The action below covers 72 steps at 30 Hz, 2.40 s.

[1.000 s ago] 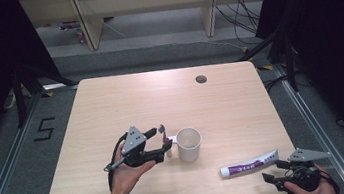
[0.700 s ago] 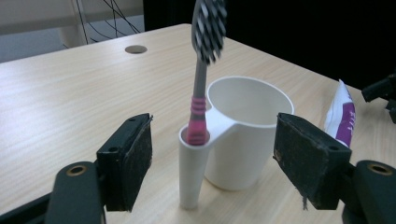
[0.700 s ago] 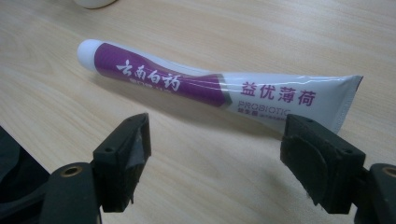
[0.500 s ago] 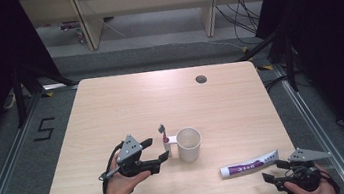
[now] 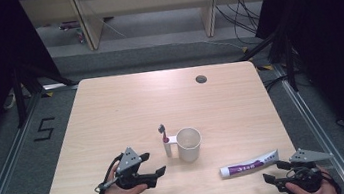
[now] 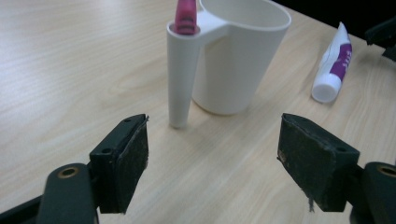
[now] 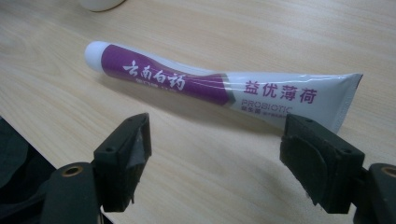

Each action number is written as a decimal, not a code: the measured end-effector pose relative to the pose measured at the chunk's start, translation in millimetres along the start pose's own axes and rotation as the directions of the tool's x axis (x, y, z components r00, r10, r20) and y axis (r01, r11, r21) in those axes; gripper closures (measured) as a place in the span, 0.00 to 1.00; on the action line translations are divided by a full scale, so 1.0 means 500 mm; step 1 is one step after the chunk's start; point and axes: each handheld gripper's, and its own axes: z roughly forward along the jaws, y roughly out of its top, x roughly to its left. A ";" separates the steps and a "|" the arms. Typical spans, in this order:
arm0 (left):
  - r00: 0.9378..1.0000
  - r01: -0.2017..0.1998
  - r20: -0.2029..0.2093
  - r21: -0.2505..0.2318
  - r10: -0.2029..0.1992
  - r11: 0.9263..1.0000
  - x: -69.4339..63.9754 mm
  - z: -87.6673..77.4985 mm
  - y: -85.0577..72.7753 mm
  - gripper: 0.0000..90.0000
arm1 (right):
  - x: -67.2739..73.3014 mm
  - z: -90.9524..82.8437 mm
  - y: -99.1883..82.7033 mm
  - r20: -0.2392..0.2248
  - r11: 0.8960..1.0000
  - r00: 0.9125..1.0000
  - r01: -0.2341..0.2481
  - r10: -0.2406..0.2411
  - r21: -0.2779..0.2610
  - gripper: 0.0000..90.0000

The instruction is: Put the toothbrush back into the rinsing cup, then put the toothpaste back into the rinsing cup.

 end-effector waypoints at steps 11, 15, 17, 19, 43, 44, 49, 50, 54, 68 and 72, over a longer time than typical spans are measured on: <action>1.000 0.005 -0.010 0.020 -0.005 1.000 -0.006 -0.017 -0.025 0.26 | -0.002 0.002 -0.002 -0.008 1.000 1.000 0.002 -0.002 0.008 0.28; 1.000 0.008 -0.020 0.023 -0.008 1.000 -0.007 -0.023 -0.033 0.26 | -0.005 0.003 -0.003 -0.003 1.000 1.000 0.011 -0.011 0.009 0.29; 1.000 0.006 -0.021 0.025 -0.005 1.000 -0.009 -0.023 -0.038 0.26 | -0.005 0.003 -0.003 -0.010 1.000 1.000 0.005 -0.005 0.009 0.29; 1.000 0.005 -0.022 0.034 -0.004 0.999 -0.011 -0.023 -0.043 0.26 | -0.001 0.003 -0.004 -0.020 1.000 1.000 -0.022 0.023 0.017 0.30; 0.994 -0.075 -0.069 0.126 0.084 0.989 -0.026 -0.040 -0.076 0.25 | -0.003 0.008 -0.004 0.011 0.999 1.000 0.024 -0.024 0.023 0.32; 0.995 -0.065 -0.069 0.116 0.074 0.991 -0.027 -0.040 -0.076 0.25 | -0.002 0.008 -0.004 0.022 0.999 1.000 0.018 -0.019 0.028 0.32; 0.994 -0.068 -0.074 0.119 0.078 0.990 -0.026 -0.041 -0.077 0.25 | -0.002 0.010 -0.004 -0.017 0.999 0.999 0.036 -0.036 0.026 0.42; 0.992 -0.092 -0.073 0.127 0.102 0.988 -0.026 -0.041 -0.077 0.25 | 0.001 0.004 -0.004 0.014 0.998 0.999 0.031 -0.032 0.047 0.52; 0.991 -0.107 -0.062 0.133 0.116 0.985 -0.030 -0.042 -0.077 0.25 | 0.004 0.006 -0.005 0.007 0.998 1.000 0.029 -0.029 0.059 0.66; 0.990 -0.112 -0.064 0.141 0.122 0.984 -0.030 -0.044 -0.079 0.26 | -0.016 0.023 0.008 0.062 0.992 0.994 0.084 -0.090 0.094 0.94; 0.995 -0.077 -0.062 0.111 0.084 0.991 -0.034 -0.041 -0.080 0.26 | -0.017 0.030 0.014 0.074 0.992 0.995 0.062 -0.070 0.110 0.94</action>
